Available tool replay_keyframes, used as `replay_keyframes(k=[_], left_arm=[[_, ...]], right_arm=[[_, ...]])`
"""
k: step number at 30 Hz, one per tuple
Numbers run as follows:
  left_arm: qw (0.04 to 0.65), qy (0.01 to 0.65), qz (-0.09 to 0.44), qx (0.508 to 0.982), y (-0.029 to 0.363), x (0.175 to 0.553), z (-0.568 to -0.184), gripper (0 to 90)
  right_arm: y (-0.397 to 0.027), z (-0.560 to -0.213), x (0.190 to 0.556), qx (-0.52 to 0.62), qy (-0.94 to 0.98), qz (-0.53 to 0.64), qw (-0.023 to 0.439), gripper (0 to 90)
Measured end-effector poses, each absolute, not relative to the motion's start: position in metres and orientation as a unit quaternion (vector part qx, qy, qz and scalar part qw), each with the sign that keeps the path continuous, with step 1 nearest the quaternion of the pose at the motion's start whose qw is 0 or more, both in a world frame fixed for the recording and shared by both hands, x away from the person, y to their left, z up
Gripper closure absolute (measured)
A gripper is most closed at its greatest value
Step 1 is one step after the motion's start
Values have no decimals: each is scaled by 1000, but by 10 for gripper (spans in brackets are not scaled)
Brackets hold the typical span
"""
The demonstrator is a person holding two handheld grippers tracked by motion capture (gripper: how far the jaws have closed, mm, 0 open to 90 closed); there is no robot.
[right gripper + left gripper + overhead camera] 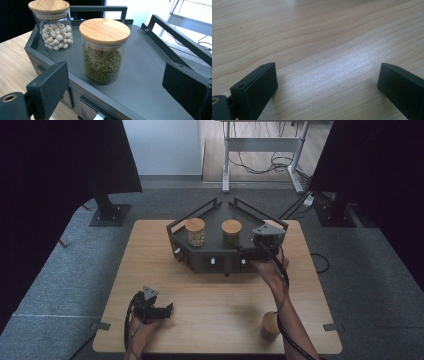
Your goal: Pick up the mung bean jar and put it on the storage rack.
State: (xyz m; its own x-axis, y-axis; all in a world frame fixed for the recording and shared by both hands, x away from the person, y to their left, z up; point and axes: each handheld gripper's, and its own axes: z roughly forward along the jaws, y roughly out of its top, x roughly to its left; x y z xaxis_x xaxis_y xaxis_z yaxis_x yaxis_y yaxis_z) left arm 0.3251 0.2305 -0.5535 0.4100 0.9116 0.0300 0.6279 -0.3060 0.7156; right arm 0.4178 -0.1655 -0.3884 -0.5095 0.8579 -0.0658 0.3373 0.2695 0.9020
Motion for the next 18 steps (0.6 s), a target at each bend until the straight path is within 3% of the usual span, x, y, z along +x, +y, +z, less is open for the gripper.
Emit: replay_keyframes(k=[18], left_arm=[[318,496,223,777,230,325,-553,26]], right_arm=[[-176,-388,403,399,741,457,288,68]])
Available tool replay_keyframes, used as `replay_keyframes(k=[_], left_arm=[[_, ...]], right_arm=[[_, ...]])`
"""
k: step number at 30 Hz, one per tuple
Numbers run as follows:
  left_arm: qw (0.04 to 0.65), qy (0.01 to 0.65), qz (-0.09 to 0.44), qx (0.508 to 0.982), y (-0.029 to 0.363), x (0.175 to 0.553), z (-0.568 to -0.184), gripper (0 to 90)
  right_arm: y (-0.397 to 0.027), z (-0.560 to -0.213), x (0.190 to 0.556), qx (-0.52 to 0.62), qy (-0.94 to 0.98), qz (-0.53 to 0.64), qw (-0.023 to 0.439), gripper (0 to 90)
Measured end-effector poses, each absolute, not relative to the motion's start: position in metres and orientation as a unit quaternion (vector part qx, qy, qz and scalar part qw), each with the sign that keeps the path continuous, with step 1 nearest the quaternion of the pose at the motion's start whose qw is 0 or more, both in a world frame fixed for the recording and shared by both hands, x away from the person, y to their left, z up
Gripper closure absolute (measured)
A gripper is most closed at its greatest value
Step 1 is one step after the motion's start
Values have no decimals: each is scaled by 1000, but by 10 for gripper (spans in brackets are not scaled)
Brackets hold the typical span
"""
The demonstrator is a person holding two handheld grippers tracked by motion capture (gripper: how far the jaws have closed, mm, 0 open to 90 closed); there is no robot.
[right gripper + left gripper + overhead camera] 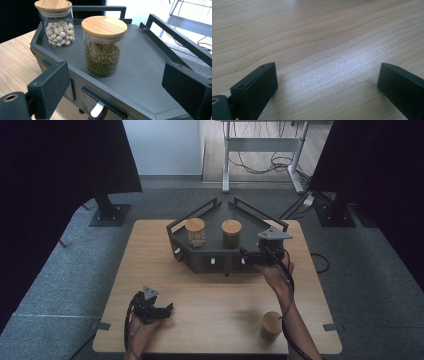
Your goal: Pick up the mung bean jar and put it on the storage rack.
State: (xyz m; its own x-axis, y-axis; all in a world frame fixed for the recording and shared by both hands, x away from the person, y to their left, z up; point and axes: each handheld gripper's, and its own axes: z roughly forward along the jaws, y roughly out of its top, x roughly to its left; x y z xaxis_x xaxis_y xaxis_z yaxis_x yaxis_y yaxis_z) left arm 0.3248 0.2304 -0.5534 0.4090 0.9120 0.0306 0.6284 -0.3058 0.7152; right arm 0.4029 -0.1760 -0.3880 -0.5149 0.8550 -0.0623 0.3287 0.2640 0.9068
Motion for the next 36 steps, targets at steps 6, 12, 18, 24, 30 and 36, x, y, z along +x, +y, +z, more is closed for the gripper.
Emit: replay_keyframes(k=[6,12,18,24,30,36], left_arm=[[318,496,223,777,230,325,-553,26],[318,496,223,777,230,325,-553,26],[318,496,223,777,230,325,-553,26],[318,496,223,776,230,325,-553,26],[318,497,224,775,230,325,-554,26],[318,498,224,775,230,324,-554,26]], right_arm=[[-180,-390,398,400,739,458,289,68],[-185,-394,394,402,738,456,294,70],[-191,-395,387,403,733,459,298,72],[-198,-398,381,408,730,460,300,72],[-206,-402,374,414,726,460,300,72],[-213,-406,370,419,724,456,302,72]])
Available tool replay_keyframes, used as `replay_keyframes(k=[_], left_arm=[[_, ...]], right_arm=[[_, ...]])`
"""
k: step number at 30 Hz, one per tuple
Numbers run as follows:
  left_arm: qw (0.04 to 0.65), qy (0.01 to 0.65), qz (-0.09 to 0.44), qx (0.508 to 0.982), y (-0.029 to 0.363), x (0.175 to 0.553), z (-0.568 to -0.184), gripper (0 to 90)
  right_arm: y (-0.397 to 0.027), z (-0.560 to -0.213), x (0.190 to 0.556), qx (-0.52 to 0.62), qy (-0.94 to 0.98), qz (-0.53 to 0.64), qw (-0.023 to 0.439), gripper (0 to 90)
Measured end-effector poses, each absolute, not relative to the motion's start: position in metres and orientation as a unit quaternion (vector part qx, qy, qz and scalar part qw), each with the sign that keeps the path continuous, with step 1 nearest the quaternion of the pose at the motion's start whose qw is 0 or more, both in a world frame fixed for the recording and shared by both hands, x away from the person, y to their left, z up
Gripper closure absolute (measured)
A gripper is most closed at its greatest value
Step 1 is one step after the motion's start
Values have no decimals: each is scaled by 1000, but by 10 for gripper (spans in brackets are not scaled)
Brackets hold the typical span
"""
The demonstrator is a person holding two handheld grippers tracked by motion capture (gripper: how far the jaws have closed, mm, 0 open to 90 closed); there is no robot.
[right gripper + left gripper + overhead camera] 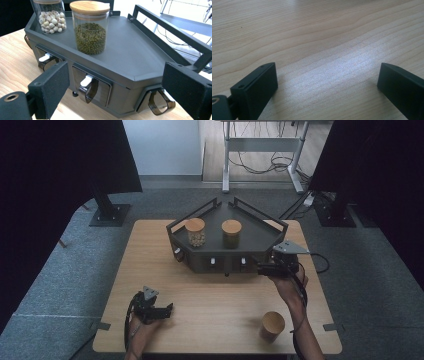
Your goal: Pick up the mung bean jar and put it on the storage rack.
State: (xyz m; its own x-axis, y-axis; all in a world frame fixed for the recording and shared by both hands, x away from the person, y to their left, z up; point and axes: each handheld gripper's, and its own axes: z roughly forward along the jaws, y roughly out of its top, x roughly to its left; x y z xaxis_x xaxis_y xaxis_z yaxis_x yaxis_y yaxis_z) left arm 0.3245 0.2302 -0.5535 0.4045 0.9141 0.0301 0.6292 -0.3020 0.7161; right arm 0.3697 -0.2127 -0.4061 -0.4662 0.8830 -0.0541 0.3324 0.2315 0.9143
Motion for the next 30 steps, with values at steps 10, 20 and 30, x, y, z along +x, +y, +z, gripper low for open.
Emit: replay_keyframes(k=[10,20,30], left_arm=[[319,498,223,775,230,324,-554,26],[318,497,224,776,230,324,-553,26],[319,498,224,775,230,324,-554,26]], right_arm=[[-225,-412,361,428,721,452,305,72],[-237,-419,350,436,719,443,309,71],[-250,-428,341,450,714,434,315,71]])
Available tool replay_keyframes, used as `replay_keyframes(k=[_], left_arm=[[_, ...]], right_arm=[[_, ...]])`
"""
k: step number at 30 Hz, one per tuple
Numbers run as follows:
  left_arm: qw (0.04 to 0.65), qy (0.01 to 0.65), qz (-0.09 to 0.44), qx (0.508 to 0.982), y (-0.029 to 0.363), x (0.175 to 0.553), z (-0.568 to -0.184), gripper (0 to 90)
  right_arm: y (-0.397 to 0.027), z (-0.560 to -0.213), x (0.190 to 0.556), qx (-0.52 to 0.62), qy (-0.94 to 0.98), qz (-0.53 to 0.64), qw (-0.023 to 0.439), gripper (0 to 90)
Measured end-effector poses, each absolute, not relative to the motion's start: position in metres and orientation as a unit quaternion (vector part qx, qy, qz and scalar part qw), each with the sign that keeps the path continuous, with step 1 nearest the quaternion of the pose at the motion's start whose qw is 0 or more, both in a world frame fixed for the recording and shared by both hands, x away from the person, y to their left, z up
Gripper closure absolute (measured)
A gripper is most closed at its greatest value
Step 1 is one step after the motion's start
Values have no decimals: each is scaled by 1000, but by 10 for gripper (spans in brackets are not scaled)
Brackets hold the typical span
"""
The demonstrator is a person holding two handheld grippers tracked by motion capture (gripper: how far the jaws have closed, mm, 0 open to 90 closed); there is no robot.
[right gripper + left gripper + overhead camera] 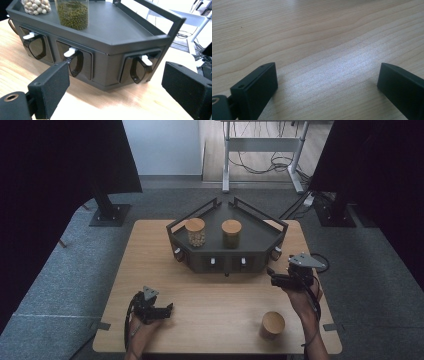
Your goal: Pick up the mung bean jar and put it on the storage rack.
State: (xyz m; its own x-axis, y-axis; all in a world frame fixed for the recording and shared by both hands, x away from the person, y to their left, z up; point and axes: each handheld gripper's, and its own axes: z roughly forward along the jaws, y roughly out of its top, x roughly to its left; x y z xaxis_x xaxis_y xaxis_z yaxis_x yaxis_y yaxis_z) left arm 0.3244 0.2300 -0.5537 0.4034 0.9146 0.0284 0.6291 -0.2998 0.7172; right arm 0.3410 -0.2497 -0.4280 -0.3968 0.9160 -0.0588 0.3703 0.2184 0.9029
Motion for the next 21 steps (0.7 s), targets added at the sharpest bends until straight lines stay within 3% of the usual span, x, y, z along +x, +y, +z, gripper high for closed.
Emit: replay_keyframes(k=[21], left_arm=[[317,497,223,776,230,324,-553,26]], right_arm=[[-272,-452,322,490,695,407,334,72]])
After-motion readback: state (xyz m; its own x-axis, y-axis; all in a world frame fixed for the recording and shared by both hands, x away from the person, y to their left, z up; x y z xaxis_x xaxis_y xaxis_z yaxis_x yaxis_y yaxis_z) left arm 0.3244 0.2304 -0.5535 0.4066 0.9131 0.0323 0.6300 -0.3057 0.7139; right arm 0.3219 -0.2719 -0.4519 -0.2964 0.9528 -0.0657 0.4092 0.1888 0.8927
